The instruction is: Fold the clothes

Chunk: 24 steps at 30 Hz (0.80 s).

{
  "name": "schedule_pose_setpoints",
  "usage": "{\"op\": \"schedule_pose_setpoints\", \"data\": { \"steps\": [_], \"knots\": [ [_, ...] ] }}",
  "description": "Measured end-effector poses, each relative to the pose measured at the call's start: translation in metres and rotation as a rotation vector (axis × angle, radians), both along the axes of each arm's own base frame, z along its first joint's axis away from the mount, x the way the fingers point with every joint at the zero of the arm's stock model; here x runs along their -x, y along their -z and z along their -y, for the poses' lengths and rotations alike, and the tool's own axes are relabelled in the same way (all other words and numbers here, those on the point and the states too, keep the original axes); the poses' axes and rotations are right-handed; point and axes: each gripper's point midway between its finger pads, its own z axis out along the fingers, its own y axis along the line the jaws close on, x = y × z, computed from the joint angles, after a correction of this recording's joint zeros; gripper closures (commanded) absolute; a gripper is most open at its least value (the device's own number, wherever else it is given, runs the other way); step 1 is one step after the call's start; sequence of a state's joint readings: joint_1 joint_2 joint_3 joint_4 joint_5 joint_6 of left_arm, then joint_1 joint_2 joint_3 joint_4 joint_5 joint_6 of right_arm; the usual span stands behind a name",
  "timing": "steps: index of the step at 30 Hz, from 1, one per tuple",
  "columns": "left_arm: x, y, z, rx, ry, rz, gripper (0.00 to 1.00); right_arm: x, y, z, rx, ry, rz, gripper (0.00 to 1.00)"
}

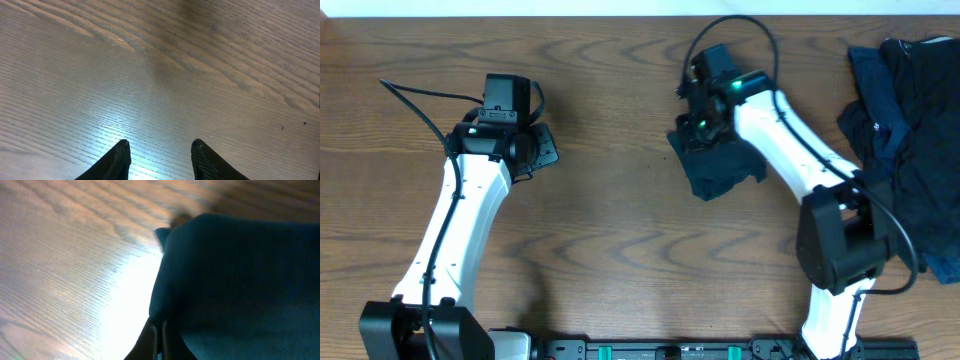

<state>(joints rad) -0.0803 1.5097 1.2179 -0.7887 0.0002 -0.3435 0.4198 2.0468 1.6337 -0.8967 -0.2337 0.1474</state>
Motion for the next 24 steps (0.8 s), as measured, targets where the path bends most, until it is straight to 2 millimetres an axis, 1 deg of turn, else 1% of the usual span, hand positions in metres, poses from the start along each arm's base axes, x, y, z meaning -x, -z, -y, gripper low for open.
{"op": "schedule_pose_setpoints", "data": {
  "steps": [2,4,5,7,8,9,10,11,13,15,16,17,18,19,20,22,24],
  "knots": [
    [0.0,0.0,0.0,0.0,0.0,-0.001,0.58,0.004,0.005,-0.007,0.004,-0.03,-0.006,0.99],
    [0.0,0.0,0.0,0.0,0.0,-0.002,0.58,0.008,0.007,-0.009,0.01,-0.052,-0.012,0.98],
    [0.0,0.0,0.0,0.0,0.0,-0.001,0.58,0.009,0.008,-0.01,0.013,-0.061,-0.016,0.92],
    [0.0,0.0,0.0,0.0,0.0,0.0,0.58,0.011,0.008,-0.01,0.015,-0.075,-0.017,0.67],
    [-0.001,0.0,0.0,0.0,0.0,0.005,0.58,0.01,0.008,-0.01,0.014,-0.082,-0.013,0.44],
    [-0.003,-0.001,0.0,0.002,0.001,0.012,0.58,0.01,0.008,-0.01,0.014,-0.085,-0.01,0.32],
    [-0.005,-0.002,0.002,0.008,0.003,0.021,0.58,0.01,0.008,-0.01,0.015,-0.095,-0.006,0.27],
    [-0.009,-0.004,0.004,0.021,0.009,0.038,0.58,0.011,0.007,-0.009,0.019,-0.101,-0.011,0.24],
    [-0.016,-0.008,0.01,0.052,0.022,0.072,0.58,0.015,0.003,-0.006,0.031,-0.109,-0.035,0.23],
    [-0.025,-0.013,0.02,0.106,0.048,0.112,0.59,0.015,-0.005,-0.002,0.035,-0.106,-0.051,0.24],
    [-0.03,-0.018,0.029,0.147,0.071,0.139,0.59,0.015,-0.013,0.002,0.038,-0.099,-0.064,0.27],
    [-0.035,-0.022,0.036,0.184,0.091,0.164,0.64,0.013,-0.022,0.008,0.038,-0.089,-0.067,0.3],
    [-0.04,-0.027,0.043,0.221,0.112,0.189,0.79,0.01,-0.029,0.013,0.036,-0.08,-0.068,0.46],
    [-0.044,-0.032,0.051,0.253,0.134,0.214,0.91,0.008,-0.034,0.019,0.033,-0.072,-0.073,0.75],
    [-0.048,-0.037,0.058,0.278,0.157,0.24,0.94,0.007,-0.038,0.026,0.03,-0.056,-0.082,0.99],
    [-0.056,-0.047,0.077,0.321,0.214,0.292,0.94,0.01,-0.041,0.045,0.026,-0.02,-0.13,0.99],
    [-0.058,-0.051,0.098,0.353,0.273,0.317,0.94,0.013,-0.038,0.06,0.024,0.007,-0.169,0.99]
  ]
}}
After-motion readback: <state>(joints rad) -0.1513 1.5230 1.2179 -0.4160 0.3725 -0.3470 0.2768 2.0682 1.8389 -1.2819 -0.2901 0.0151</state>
